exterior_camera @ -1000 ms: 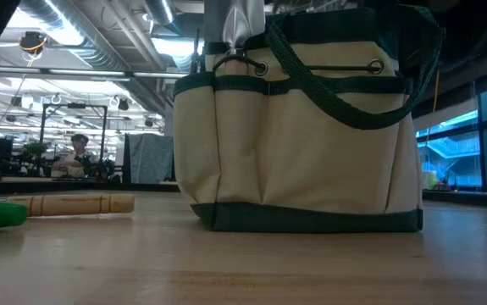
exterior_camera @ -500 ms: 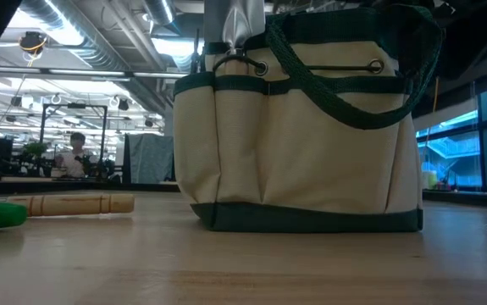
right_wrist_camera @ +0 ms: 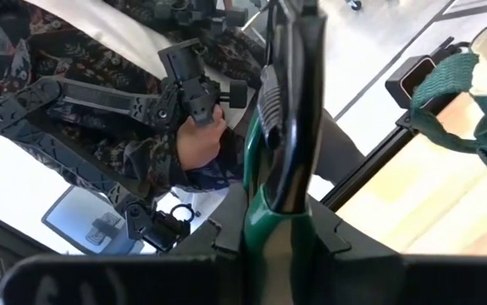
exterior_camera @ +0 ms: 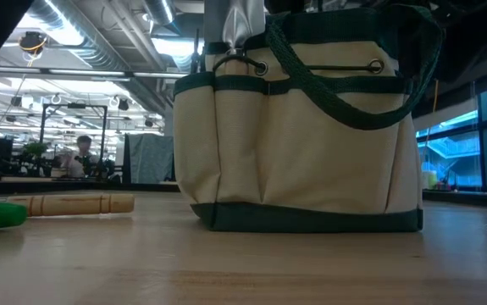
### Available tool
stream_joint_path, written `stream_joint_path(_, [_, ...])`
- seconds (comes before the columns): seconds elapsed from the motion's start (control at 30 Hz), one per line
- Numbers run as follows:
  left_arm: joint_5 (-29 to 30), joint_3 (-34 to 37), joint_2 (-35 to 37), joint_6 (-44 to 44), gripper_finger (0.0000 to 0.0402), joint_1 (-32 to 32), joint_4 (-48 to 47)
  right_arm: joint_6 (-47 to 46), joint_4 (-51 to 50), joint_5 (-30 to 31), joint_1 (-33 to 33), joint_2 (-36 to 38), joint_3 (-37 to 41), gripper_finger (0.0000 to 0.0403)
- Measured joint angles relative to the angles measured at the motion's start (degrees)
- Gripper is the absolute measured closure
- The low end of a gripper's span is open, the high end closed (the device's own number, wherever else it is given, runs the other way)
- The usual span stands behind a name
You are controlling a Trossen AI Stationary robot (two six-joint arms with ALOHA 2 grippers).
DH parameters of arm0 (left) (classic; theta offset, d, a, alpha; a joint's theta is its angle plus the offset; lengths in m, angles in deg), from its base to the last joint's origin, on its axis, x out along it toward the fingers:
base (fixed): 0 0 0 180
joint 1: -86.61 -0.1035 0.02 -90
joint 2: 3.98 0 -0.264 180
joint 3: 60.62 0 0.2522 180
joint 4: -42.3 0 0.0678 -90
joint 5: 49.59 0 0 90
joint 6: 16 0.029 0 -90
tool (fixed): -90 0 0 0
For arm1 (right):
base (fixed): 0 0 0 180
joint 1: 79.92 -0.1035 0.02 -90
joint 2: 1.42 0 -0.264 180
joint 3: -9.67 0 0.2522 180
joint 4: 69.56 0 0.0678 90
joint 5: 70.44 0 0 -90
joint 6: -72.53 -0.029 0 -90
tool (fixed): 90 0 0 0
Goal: Pick & Place Garden tools in Gardening bag
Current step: Put the green fruit pruner into the green gardening bag
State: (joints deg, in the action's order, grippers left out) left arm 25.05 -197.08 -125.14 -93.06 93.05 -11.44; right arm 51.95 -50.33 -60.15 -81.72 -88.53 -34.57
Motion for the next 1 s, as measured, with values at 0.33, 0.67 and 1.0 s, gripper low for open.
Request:
stream_joint_path(0.33, [0.2, 0.0, -1.3, 0.8, 0.0231, 0.0, 0.3, -0.1, -0.7, 0.8, 0.0, 0.0, 0.0, 0.0348])
stream_joint_path(0.67, [0.3, 0.0, -1.5, 1.8, 0.0233, 0.0, 1.2, -0.2, -0.7, 1.1, 0.0, 0.0, 0.0, 0.0348])
stream_joint_path(1.0, [-0.3, 0.0, -1.7, 2.9, 0.0305, -0.2, 0.8, -0.4, -0.7, 1.1, 0.0, 0.0, 0.0, 0.0348])
